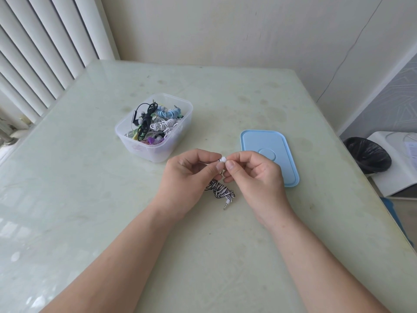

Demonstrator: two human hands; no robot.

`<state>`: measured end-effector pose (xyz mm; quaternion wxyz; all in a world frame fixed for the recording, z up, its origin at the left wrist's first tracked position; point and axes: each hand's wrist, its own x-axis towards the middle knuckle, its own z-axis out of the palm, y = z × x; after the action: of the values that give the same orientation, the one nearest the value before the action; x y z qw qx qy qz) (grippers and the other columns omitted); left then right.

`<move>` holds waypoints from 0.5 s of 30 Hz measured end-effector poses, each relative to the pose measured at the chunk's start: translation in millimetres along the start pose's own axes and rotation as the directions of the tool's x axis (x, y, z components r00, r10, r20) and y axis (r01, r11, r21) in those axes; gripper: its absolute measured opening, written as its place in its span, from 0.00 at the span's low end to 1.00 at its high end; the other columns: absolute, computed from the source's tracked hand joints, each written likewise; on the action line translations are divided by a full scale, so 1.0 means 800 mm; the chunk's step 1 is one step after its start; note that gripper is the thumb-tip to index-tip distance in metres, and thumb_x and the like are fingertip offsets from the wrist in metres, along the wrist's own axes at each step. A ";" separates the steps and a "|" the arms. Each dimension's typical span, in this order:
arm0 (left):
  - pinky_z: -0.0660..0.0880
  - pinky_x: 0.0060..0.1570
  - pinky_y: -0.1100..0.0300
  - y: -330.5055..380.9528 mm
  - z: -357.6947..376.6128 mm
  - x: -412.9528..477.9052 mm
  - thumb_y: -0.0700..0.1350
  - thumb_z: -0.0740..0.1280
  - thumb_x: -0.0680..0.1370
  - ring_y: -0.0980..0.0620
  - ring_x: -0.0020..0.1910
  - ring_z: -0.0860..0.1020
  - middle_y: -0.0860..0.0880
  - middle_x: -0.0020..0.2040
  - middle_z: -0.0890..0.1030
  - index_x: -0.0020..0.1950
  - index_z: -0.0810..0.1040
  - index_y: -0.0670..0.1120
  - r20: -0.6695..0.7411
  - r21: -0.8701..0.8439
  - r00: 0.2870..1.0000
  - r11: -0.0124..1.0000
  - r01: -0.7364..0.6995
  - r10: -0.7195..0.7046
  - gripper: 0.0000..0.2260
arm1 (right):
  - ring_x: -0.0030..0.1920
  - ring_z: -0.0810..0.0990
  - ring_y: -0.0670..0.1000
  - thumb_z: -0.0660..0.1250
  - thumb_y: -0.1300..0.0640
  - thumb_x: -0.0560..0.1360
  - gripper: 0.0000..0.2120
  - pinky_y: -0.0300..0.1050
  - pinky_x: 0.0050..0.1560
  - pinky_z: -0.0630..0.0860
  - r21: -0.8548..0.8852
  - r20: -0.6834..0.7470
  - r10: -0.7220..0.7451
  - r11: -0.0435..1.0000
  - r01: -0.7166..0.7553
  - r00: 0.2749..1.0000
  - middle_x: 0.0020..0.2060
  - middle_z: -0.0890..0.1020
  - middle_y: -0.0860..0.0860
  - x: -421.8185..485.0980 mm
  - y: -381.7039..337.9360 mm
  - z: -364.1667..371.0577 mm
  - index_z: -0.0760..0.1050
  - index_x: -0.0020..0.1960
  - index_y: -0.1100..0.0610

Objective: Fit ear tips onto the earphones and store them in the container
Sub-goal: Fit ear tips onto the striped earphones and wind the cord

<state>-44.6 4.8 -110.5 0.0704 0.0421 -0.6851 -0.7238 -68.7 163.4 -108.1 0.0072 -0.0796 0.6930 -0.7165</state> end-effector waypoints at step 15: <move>0.83 0.47 0.55 0.002 -0.001 0.000 0.36 0.75 0.77 0.49 0.40 0.85 0.44 0.44 0.88 0.51 0.85 0.42 -0.013 0.013 1.000 1.000 0.004 -0.004 0.04 | 0.48 0.85 0.49 0.68 0.69 0.77 0.13 0.42 0.50 0.81 -0.241 0.029 -0.220 0.945 0.220 0.975 0.47 0.85 0.49 -0.001 0.011 0.000 0.85 0.55 0.57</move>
<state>-44.2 3.6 -109.0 0.0732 0.0488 -0.6891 -0.7193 -69.0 163.5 -116.9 -0.0820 -0.1574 0.7622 -0.6225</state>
